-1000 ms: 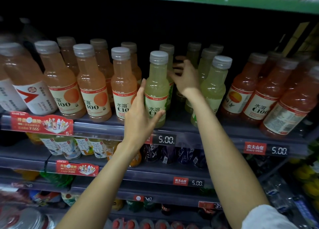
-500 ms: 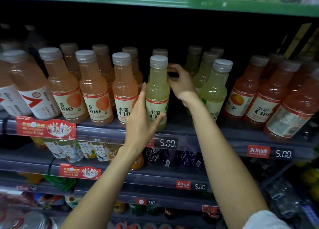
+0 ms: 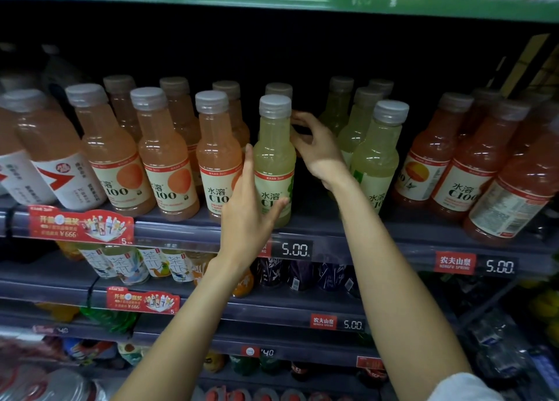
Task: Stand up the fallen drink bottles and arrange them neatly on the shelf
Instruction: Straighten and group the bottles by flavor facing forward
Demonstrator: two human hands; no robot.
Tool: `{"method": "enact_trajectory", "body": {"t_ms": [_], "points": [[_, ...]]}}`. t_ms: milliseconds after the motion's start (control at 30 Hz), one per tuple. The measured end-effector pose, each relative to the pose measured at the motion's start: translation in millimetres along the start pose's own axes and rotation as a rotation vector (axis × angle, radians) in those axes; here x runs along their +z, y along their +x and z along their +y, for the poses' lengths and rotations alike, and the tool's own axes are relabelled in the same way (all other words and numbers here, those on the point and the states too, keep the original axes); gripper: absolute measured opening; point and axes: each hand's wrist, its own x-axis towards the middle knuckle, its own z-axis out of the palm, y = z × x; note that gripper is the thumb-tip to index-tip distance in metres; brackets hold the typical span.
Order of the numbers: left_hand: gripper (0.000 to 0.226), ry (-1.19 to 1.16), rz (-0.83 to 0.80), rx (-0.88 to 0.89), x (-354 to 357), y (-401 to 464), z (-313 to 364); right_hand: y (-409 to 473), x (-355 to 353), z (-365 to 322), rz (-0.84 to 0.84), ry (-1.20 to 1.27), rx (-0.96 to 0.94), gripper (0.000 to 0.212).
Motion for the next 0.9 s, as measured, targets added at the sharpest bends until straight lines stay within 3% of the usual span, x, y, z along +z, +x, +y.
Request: {"method": "enact_trajectory", "body": {"t_ms": [67, 133, 300, 400, 500, 600, 767, 900], "points": [[0.1, -0.003, 0.009, 0.017, 1.5, -0.3, -0.7, -14.2, -6.8, -1.2, -0.029, -0.081, -0.028, 0.045], [0.098, 0.01, 0.021, 0.039, 3.2, -1.9, -1.1, -38.0, -17.3, -2.0, 0.048, -0.138, -0.088, 0.045], [0.083, 0.091, 0.121, 0.115, 8.2, -8.5, -4.5, -98.6, -40.2, 13.0, 0.623, -0.106, -0.343, 0.023], [0.07, 0.086, 0.212, 0.169, 9.7, -12.7, 0.4, -107.8, -54.5, 34.8, 0.773, -0.103, -0.259, 0.022], [0.057, 0.026, 0.305, 0.317, 12.7, -17.9, 12.3, -108.6, -66.9, 45.0, 0.557, -0.001, -0.026, 0.047], [0.052, -0.073, 0.194, 0.389, 20.2, -20.6, 25.0, -107.6, -68.4, 50.9, 0.386, 0.056, 0.12, 0.066], [0.087, -0.134, -0.214, 0.257, 44.6, -14.6, 47.5, -107.1, -63.2, 49.4, 0.344, -0.073, 0.086, 0.064], [0.097, -0.182, -0.213, 0.203, 59.8, -10.9, 50.1, -106.3, -56.0, 46.1, 0.288, -0.03, 0.069, 0.057]]}}
